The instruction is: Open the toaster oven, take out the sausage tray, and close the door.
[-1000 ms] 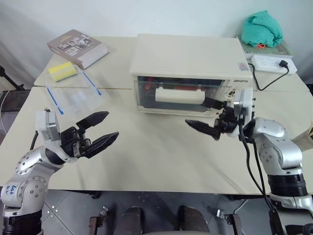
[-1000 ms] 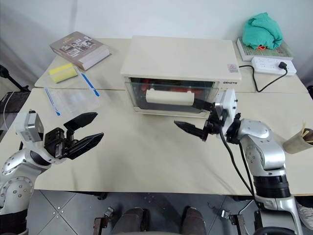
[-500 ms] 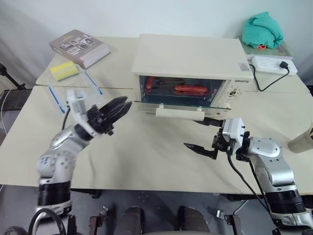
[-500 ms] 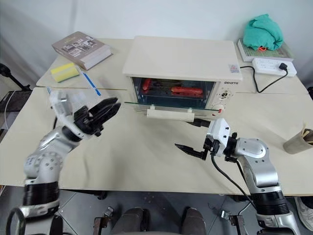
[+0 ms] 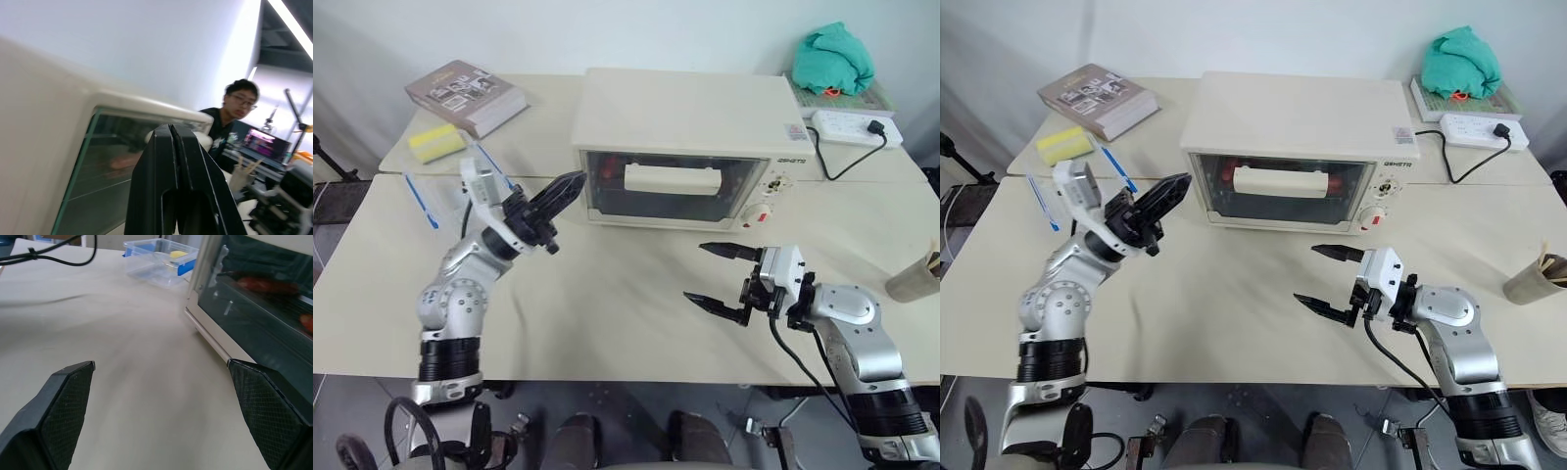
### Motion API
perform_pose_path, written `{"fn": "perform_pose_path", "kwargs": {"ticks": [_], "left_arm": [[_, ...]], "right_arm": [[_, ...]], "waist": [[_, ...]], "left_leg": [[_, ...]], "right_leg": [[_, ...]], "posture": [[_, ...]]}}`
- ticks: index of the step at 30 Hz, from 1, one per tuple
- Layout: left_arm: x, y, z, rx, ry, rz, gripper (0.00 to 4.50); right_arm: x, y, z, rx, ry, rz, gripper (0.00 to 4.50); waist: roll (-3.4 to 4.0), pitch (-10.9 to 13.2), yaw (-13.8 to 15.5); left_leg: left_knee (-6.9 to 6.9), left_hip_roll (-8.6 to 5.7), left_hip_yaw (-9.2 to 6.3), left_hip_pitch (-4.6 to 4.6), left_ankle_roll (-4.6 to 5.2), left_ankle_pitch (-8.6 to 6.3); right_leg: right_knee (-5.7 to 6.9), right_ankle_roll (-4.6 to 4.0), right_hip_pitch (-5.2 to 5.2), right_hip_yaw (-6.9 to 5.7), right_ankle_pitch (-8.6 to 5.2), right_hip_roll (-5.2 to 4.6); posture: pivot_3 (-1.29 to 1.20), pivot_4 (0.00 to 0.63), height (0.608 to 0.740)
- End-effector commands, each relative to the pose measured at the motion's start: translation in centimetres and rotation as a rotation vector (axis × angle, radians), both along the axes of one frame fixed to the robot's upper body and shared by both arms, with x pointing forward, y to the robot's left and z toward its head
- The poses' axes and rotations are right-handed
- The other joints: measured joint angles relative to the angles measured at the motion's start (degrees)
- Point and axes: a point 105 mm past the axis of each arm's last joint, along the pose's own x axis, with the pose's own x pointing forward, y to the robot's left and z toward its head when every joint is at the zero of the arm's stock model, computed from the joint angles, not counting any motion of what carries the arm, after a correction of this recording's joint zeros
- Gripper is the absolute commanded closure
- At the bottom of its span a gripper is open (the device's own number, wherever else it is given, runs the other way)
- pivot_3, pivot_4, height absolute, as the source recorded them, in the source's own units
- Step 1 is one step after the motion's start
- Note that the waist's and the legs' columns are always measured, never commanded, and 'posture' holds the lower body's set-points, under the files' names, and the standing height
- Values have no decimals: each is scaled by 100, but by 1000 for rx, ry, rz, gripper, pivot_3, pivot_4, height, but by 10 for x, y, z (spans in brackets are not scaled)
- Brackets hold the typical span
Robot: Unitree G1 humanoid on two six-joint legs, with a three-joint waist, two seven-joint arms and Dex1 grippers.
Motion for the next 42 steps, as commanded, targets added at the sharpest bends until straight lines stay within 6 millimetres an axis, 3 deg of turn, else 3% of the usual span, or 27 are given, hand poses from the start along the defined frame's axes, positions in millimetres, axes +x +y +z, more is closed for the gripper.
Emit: {"fn": "perform_pose_path", "kwargs": {"ticks": [1,4,9,16,21,24,27,35,42], "left_arm": [[-12,17,-7,75,-12,26,4477],[-8,42,-13,86,16,175,3867],[-21,59,-27,131,23,254,2430],[-31,99,-70,333,23,642,367],[-48,96,-75,319,-24,646,367],[-56,88,-60,180,-4,485,367],[-54,85,-55,175,15,429,8],[-55,61,-41,151,-23,281,8],[-54,57,-44,149,-17,274,8]], "right_arm": [[1,0,22,65,-24,-11,0],[7,3,34,100,-26,-15,0],[14,2,38,111,-23,-23,0],[3,-24,13,66,-37,-132,0],[0,-29,17,147,-34,-191,0],[7,-22,28,177,-46,-169,0],[15,-14,39,191,-56,-128,0],[33,2,62,180,-90,-46,0],[35,10,72,176,-130,20,0]], "waist": [[0,0,-15],[0,0,-14],[0,0,25],[-2,-1,63],[-2,-1,42],[-1,-1,24],[-1,0,15],[-2,-1,26],[-2,0,14]], "left_leg": [[0,0,0,1,0,0],[9,0,1,0,0,0],[10,2,1,0,1,-1],[7,1,1,-1,2,-7],[13,4,19,-3,8,-10],[14,14,23,5,4,-8],[16,17,31,6,4,-8],[15,16,39,3,7,-11],[14,17,42,4,6,-11]], "right_leg": [[2,0,-1,0,0,0],[5,-1,0,4,1,0],[5,-5,0,5,3,0],[2,-5,0,2,3,0],[-8,-7,-1,10,4,0],[-1,-18,-3,13,11,6],[10,-19,-13,27,12,7],[14,-18,-22,26,12,7],[16,-18,-24,27,12,8]], "posture": [[0,150,740],[0,150,740],[0,150,740],[0,150,740],[0,150,740],[0,150,740],[0,150,740],[0,150,740],[0,150,740]]}}
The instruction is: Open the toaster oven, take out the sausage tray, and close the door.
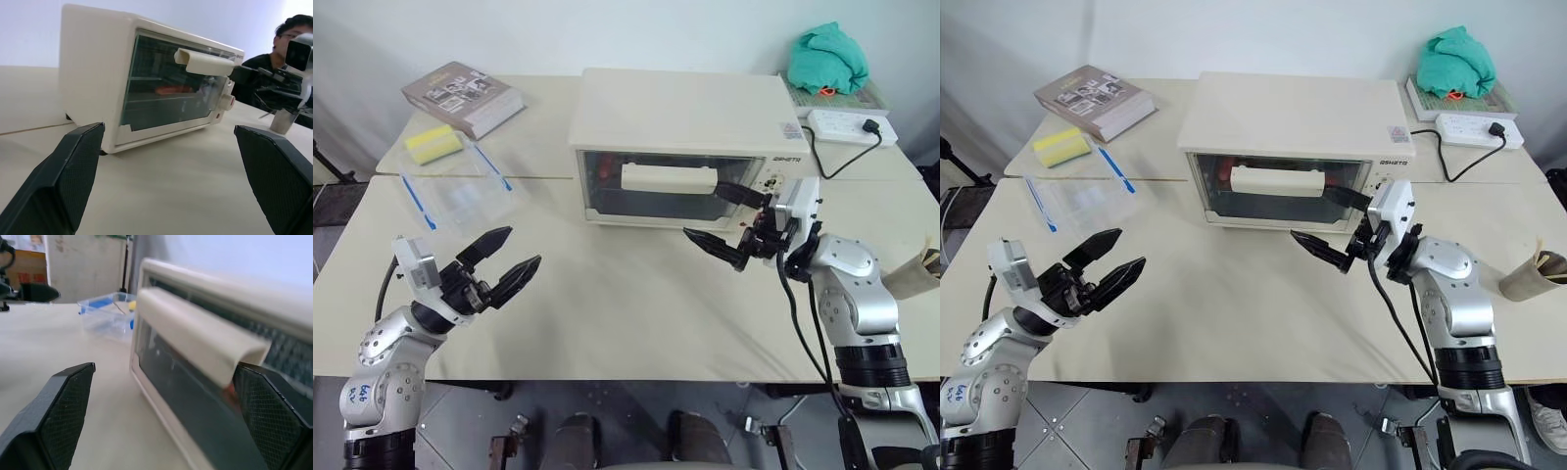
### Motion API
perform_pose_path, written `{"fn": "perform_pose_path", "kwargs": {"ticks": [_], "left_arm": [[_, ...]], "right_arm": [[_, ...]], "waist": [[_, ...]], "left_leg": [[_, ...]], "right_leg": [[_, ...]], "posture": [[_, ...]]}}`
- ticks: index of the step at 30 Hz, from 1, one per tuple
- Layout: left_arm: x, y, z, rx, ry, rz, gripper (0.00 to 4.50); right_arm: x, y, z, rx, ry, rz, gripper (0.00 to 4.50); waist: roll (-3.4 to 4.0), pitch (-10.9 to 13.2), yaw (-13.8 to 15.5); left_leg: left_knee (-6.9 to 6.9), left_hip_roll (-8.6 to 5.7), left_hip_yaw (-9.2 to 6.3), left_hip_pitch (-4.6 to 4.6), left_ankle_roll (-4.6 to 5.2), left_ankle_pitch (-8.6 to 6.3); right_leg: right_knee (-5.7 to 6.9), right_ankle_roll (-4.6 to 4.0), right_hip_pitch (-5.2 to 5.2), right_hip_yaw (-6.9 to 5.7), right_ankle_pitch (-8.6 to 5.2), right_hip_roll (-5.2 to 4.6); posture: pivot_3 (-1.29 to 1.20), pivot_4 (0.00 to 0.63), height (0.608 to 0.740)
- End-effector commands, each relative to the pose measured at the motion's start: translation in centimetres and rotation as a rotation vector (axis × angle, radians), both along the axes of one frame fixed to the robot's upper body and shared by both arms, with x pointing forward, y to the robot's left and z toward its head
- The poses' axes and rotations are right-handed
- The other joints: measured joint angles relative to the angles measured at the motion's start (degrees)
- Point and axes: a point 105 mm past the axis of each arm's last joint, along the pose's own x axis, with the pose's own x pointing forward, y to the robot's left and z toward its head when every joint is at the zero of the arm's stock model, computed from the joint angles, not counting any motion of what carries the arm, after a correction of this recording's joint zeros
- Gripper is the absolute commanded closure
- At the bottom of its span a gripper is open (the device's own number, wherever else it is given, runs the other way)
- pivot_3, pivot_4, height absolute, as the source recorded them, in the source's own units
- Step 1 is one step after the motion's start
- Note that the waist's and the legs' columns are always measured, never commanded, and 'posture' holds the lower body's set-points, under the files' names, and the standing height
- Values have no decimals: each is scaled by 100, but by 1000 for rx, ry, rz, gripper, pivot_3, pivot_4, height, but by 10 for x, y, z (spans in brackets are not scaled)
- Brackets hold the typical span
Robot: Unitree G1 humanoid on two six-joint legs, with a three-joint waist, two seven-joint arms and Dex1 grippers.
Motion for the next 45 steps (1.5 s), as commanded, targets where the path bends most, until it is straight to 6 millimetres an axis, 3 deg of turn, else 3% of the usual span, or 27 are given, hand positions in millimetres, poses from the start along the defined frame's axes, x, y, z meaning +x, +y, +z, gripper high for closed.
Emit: {"fn": "perform_pose_path", "kwargs": {"ticks": [1,4,12,15,19,24,28,36,38,42,45], "left_arm": [[-4,-4,8,3,-44,-19,8],[-2,-3,10,-19,-43,-10,8],[22,-8,33,-120,-36,-59,8],[39,-14,46,-164,-58,-70,597],[68,-31,56,-164,-65,-62,1849],[87,-61,54,-101,-49,-97,3471],[87,-79,41,-34,-19,-162,4458],[73,-92,16,49,44,-297,4458],[68,-93,9,64,72,-334,4458],[63,-93,-13,176,87,-348,4458],[61,-93,-22,193,96,-339,4458]], "right_arm": [[-5,4,8,5,-49,43,0],[-12,7,7,-25,-67,87,0],[-53,19,-28,-272,-120,225,0],[-57,18,-39,-326,-133,227,0],[-55,13,-51,-369,-167,188,0],[-52,11,-50,-361,-189,149,0],[-53,8,-52,-365,-192,127,0],[-59,-3,-58,-423,-236,80,0],[-62,-19,-66,-445,-227,20,0],[-79,-71,-92,-501,-76,-153,0],[-88,-98,-99,-541,-19,-251,0]], "waist": [[0,0,0],[0,0,0],[0,0,18],[0,0,5],[-7,-1,30],[-8,0,18],[-10,1,21],[-10,1,29],[-11,0,49],[-11,0,93],[-13,1,59]], "left_leg": [[0,0,0,0,0,0],[0,-1,2,0,0,0],[0,-1,2,-2,0,0],[0,0,5,-1,0,0],[-2,-2,3,-3,0,0],[-6,-3,6,-4,1,-1],[-3,-4,6,-5,1,-1],[-1,-3,6,-5,1,-1],[1,-4,6,-6,1,-1],[0,-8,5,-6,7,-5],[1,-7,15,-7,11,-7]], "right_leg": [[0,0,0,0,0,0],[-3,0,0,1,0,0],[-5,1,0,1,1,0],[-4,1,-2,1,0,1],[-9,4,0,-4,2,1],[-16,8,-1,-6,4,1],[-17,9,1,-6,5,0],[-16,9,1,-5,5,1],[-18,9,2,-4,5,0],[-20,13,7,-5,7,-3],[-34,14,8,-3,8,-2]], "posture": [[0,150,740],[0,150,740],[0,150,740],[0,150,740],[0,150,740],[0,150,740],[0,150,740],[0,150,740],[0,150,740],[0,150,740],[0,150,740]]}}
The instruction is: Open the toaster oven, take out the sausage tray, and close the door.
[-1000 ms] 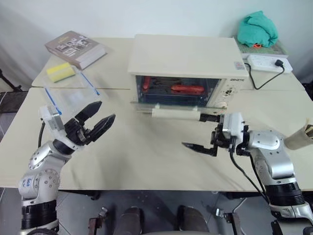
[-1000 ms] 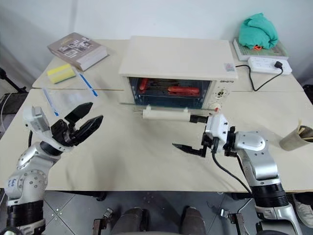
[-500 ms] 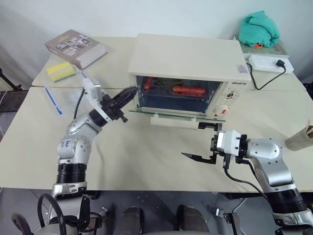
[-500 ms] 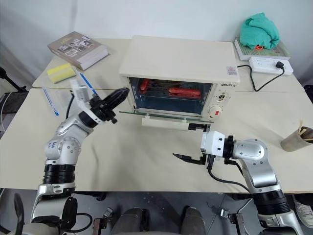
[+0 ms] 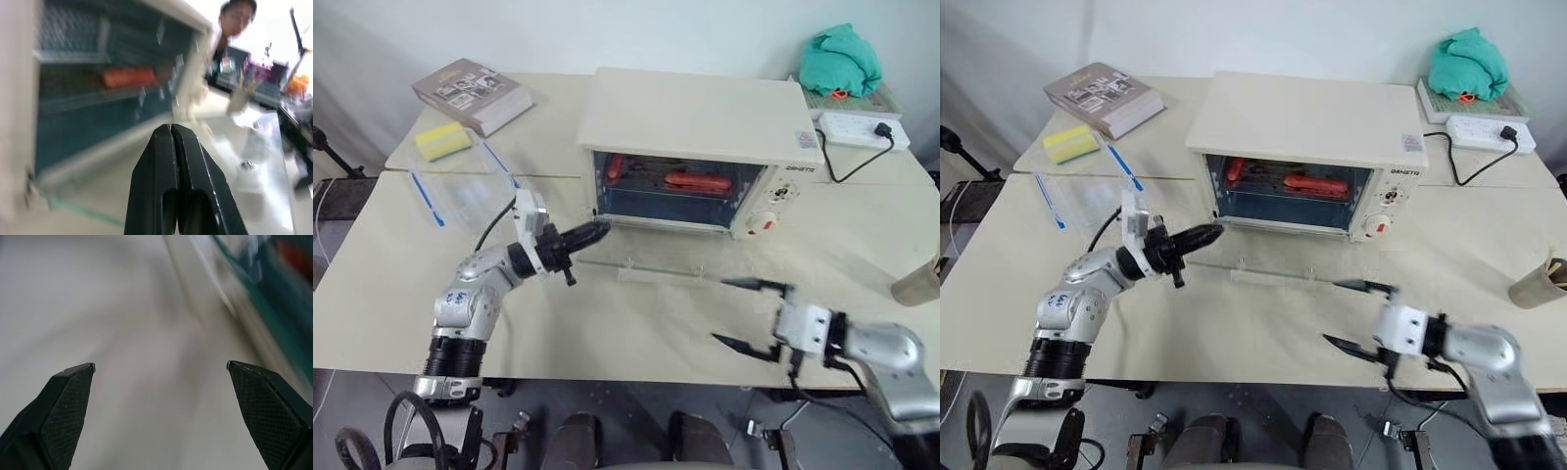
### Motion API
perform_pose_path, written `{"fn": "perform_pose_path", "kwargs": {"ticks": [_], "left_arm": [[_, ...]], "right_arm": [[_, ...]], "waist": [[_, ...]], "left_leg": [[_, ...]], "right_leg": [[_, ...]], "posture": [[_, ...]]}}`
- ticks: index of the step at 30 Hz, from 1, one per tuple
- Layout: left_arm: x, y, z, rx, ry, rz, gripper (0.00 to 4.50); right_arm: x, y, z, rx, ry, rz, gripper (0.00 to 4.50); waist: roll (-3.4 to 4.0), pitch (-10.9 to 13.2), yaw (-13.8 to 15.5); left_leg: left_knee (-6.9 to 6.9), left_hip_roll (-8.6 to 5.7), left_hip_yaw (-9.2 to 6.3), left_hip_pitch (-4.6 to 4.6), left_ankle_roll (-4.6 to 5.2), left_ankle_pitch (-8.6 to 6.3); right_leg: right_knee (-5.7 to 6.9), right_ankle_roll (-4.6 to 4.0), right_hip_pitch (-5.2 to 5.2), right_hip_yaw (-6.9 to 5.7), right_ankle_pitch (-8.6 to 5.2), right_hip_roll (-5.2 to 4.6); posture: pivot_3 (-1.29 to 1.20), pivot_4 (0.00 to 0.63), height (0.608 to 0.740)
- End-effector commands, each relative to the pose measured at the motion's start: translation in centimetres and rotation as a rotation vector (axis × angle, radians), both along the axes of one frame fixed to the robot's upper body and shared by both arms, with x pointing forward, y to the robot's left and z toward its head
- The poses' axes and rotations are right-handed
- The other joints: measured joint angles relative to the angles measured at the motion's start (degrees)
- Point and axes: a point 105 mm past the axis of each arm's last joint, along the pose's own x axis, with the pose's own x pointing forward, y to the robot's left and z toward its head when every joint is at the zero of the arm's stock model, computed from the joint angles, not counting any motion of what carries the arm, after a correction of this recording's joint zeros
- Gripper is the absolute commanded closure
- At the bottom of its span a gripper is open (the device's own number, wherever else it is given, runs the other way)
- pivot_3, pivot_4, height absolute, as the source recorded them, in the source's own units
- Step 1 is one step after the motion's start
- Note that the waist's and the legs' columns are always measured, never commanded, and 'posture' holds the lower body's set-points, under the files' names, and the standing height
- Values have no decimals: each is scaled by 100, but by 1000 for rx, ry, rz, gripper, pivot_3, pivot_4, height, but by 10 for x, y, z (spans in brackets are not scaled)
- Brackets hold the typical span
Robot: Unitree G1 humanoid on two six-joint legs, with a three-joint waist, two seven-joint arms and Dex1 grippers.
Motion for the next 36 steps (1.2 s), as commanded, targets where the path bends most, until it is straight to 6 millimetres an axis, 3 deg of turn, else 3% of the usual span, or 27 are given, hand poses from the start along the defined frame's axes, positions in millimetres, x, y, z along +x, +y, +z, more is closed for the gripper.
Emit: {"fn": "perform_pose_path", "kwargs": {"ticks": [1,3,5,8,11,14,18,27,34,36], "left_arm": [[-3,-3,-2,31,-39,-11,4458],[-4,-3,-9,48,-38,-3,4458],[-5,-1,-18,73,-51,17,4458],[-9,5,-20,51,-102,41,4458],[-16,12,-20,27,-121,40,4458],[-25,22,-16,19,-167,69,3926],[-35,40,-1,-19,-220,146,2807],[-55,69,1,-19,-220,310,161],[-61,67,1,-29,-224,341,37],[-62,66,1,-32,-221,340,0]], "right_arm": [[-2,-23,14,-32,-71,-90,0],[0,-30,22,-41,-111,-133,0],[14,-23,41,-31,-203,-158,0],[47,1,63,-63,-340,-244,0],[61,29,71,-94,-401,-218,0],[75,75,80,-92,-503,-140,0],[99,114,83,-198,-653,-130,0],[148,148,86,-281,-804,-285,0],[163,154,88,-359,-888,-316,0],[163,155,88,-366,-907,-309,504]], "waist": [[0,0,-31],[0,0,-68],[0,0,-110],[0,0,-201],[0,0,-155],[-1,-1,-173],[-1,0,-194],[-2,-1,-279],[-2,-1,-340],[-2,-1,-343]], "left_leg": [[4,1,3,1,0,0],[9,5,9,9,0,1],[8,7,18,23,-1,2],[8,10,33,36,-2,2],[7,14,33,34,-7,5],[6,11,32,26,-5,3],[13,11,30,11,-3,3],[8,11,21,10,-3,2],[5,12,12,11,-5,2],[4,13,12,11,-5,2]], "right_leg": [[1,0,2,2,0,0],[8,-7,2,9,4,2],[14,-11,4,22,7,2],[24,-12,2,41,7,3],[40,-14,-11,45,8,5],[31,-14,-12,39,8,4],[26,-13,-19,38,9,3],[31,-13,-21,33,9,3],[40,-12,-21,27,9,3],[40,-13,-21,27,9,4]], "posture": [[0,150,740],[0,150,740],[0,150,740],[0,150,740],[0,150,740],[0,150,740],[0,150,740],[0,150,740],[0,150,740],[0,150,740]]}}
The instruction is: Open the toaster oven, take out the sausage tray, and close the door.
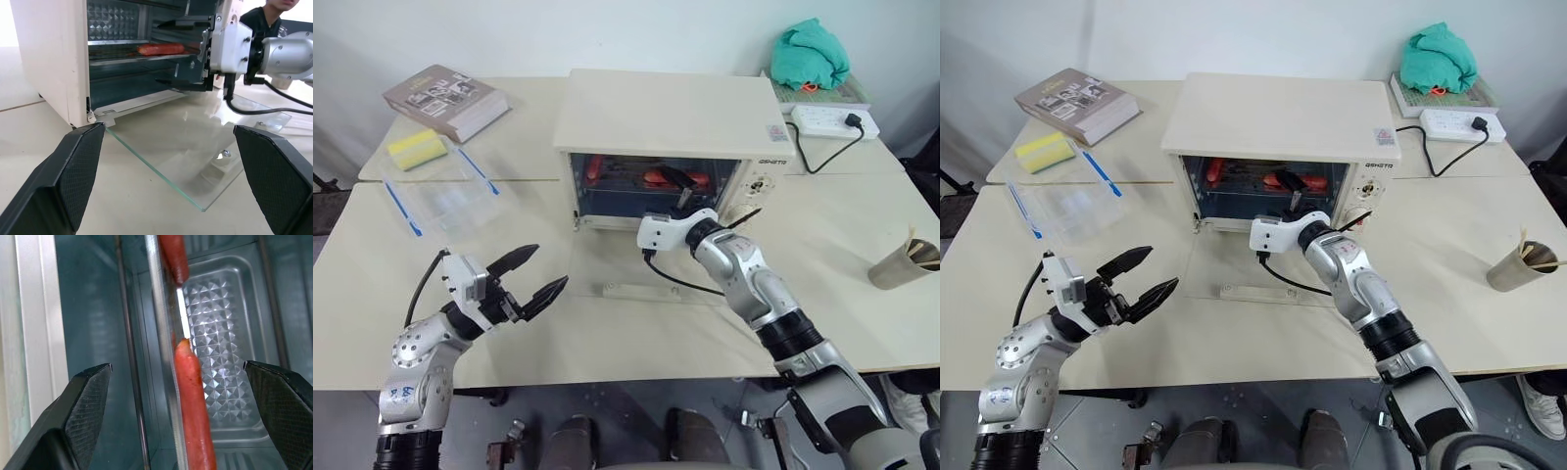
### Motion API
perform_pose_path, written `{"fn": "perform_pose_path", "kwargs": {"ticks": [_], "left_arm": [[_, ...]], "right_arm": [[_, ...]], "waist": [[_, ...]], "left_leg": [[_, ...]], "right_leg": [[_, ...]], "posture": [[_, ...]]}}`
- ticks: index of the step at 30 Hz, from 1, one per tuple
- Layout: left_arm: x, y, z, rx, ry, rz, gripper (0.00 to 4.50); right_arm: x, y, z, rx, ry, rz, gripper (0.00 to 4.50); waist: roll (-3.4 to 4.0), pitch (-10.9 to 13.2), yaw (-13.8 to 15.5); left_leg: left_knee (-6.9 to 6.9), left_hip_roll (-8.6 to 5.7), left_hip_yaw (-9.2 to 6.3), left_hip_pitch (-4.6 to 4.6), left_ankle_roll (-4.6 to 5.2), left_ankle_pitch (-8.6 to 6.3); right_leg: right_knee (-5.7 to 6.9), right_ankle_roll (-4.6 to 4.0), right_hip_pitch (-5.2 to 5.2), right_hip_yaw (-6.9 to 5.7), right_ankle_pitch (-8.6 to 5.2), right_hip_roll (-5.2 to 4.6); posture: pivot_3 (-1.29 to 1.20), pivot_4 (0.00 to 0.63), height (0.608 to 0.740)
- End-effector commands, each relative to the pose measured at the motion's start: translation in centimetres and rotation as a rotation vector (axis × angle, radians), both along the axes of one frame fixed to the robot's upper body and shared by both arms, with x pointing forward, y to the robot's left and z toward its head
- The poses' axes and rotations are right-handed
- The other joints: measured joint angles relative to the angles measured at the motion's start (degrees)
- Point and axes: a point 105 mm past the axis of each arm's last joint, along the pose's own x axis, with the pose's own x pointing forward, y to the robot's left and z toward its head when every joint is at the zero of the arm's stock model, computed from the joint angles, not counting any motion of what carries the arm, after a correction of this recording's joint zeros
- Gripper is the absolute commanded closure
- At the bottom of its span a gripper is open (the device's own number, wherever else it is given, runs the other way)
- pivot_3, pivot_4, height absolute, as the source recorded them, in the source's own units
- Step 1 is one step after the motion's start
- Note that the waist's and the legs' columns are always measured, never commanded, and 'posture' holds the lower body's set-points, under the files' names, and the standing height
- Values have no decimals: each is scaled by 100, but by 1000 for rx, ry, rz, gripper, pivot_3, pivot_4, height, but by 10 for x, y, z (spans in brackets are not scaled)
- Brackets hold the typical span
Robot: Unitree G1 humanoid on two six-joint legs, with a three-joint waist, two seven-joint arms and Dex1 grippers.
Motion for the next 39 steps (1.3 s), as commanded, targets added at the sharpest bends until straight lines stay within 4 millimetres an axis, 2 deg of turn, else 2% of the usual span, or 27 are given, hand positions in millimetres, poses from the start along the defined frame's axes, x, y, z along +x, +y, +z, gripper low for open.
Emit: {"fn": "perform_pose_path", "kwargs": {"ticks": [1,7,21,24,27,34,39], "left_arm": [[-4,-1,10,-14,-48,3,0],[-3,1,11,-28,-49,15,0],[-5,-1,13,-26,-53,-12,0],[-5,-1,13,-25,-51,-13,0],[-5,-1,13,-28,-52,-14,0],[-3,-5,13,-45,-51,-17,0],[2,-7,15,-55,-51,-23,0]], "right_arm": [[-2,3,13,-18,-74,18,880],[-4,5,13,-38,-98,25,2825],[7,0,9,-49,-70,-50,2825],[7,4,10,-42,-67,-42,3375],[4,7,14,-40,-84,-29,4432],[-7,17,30,-34,-98,55,4432],[-17,19,34,-55,-77,113,4432]], "waist": [[0,0,-3],[0,0,-5],[0,0,-7],[0,0,-9],[-2,-1,-11],[-3,-2,-14],[-2,-1,-34]], "left_leg": [[0,0,0,0,0,0],[0,0,1,0,0,0],[0,0,1,0,0,0],[-1,1,1,0,0,0],[-1,0,1,0,0,0],[-3,2,2,0,-1,-1],[-13,3,5,-1,-3,-2]], "right_leg": [[0,0,0,0,0,0],[0,0,0,0,0,0],[0,0,0,1,0,0],[0,0,-1,0,0,0],[-1,0,-1,0,0,0],[-2,0,-3,1,0,2],[-3,0,-10,1,0,3]], "posture": [[0,150,740],[0,150,740],[0,150,740],[0,150,740],[0,150,740],[0,150,740],[0,150,740]]}}
